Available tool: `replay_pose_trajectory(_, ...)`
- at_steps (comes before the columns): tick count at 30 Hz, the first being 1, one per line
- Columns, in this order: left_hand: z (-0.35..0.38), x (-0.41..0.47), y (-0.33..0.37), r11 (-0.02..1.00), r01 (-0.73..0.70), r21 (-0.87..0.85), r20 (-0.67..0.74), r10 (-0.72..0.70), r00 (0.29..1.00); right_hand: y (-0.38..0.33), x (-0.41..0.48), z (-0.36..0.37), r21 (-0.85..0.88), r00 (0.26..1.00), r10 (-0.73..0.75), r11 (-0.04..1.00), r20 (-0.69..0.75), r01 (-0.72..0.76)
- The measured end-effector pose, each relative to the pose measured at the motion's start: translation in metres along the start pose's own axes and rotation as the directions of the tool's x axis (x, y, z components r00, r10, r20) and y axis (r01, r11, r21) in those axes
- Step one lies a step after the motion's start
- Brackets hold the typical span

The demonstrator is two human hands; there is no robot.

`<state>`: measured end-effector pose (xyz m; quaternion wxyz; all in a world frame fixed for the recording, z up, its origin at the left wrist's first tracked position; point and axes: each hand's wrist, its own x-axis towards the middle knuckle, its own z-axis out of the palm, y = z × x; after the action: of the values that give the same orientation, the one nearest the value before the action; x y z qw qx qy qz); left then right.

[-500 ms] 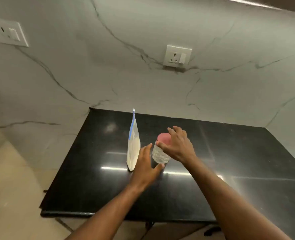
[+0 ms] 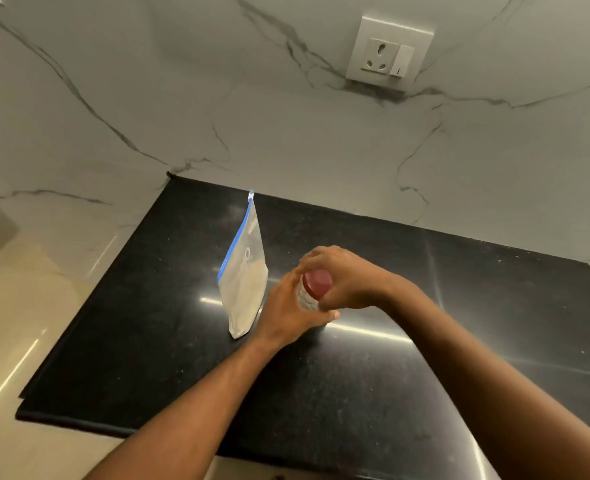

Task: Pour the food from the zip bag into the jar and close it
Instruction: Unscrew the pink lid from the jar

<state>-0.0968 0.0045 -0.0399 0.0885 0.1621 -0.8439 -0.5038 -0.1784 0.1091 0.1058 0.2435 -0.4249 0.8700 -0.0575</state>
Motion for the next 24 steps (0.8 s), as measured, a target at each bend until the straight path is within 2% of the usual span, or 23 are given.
replay_pose_trajectory(1, -0.002, -0.001, 0.001, 1.000, -0.002, -0.006, 0.006, 0.002, 1.000, 0.002, -0.003, -0.004, 0.060, 1.000, -0.028, 0.998, 0.015, 0.027)
replay_pose_trajectory(2, -0.003, -0.001, 0.001, 1.000, 0.010, -0.002, 0.009, -0.010, 1.000, 0.005, -0.005, -0.006, 0.064, 0.999, -0.013, 0.998, -0.030, 0.015)
replay_pose_trajectory(4, -0.003, 0.001, 0.003, 1.000, 0.019, -0.005, 0.024, -0.019, 1.000, 0.009, -0.004, -0.004, -0.115, 0.982, 0.109, 0.985, -0.151, -0.127)
replay_pose_trajectory(6, -0.003, 0.001, 0.005, 0.999, 0.029, 0.033, 0.012, -0.030, 0.999, 0.008, 0.002, 0.000, -0.288, 0.967, 0.186, 0.930, -0.173, -0.230)
replay_pose_trajectory(8, -0.001, 0.002, 0.002, 0.999, 0.020, 0.031, 0.014, -0.020, 1.000, 0.006, 0.008, 0.001, -0.256, 0.980, 0.174, 0.947, -0.096, -0.194)
replay_pose_trajectory(11, -0.004, 0.001, 0.000, 0.999, 0.007, 0.050, 0.018, -0.008, 1.000, 0.005, 0.013, -0.008, -0.216, 0.991, 0.088, 0.974, 0.103, -0.064)
replay_pose_trajectory(13, -0.004, 0.002, -0.002, 0.997, -0.025, 0.074, 0.008, 0.024, 1.000, 0.004, 0.010, -0.010, -0.102, 0.985, 0.059, 0.994, 0.163, -0.043)
replay_pose_trajectory(15, -0.004, 0.002, -0.003, 0.998, -0.034, 0.057, 0.037, 0.032, 0.999, 0.006, 0.011, -0.005, -0.089, 0.994, 0.105, 0.991, 0.034, -0.102)
replay_pose_trajectory(17, -0.003, 0.001, -0.005, 0.999, -0.042, 0.015, 0.027, 0.042, 0.999, 0.006, 0.014, 0.002, -0.247, 0.966, 0.210, 0.938, -0.154, -0.243)
replay_pose_trajectory(19, 0.000, 0.002, -0.012, 0.999, -0.013, -0.050, 0.019, 0.014, 1.000, 0.001, 0.018, 0.008, -0.300, 0.942, 0.263, 0.900, -0.208, -0.317)
replay_pose_trajectory(21, 0.001, 0.003, -0.010, 0.999, -0.007, -0.036, 0.064, 0.009, 0.998, -0.003, 0.019, 0.008, -0.285, 0.959, 0.221, 0.921, -0.177, -0.265)
replay_pose_trajectory(24, 0.001, 0.006, -0.007, 0.995, 0.000, 0.098, 0.076, -0.008, 0.997, -0.005, 0.012, -0.002, -0.370, 0.997, 0.037, 0.927, -0.067, -0.059)
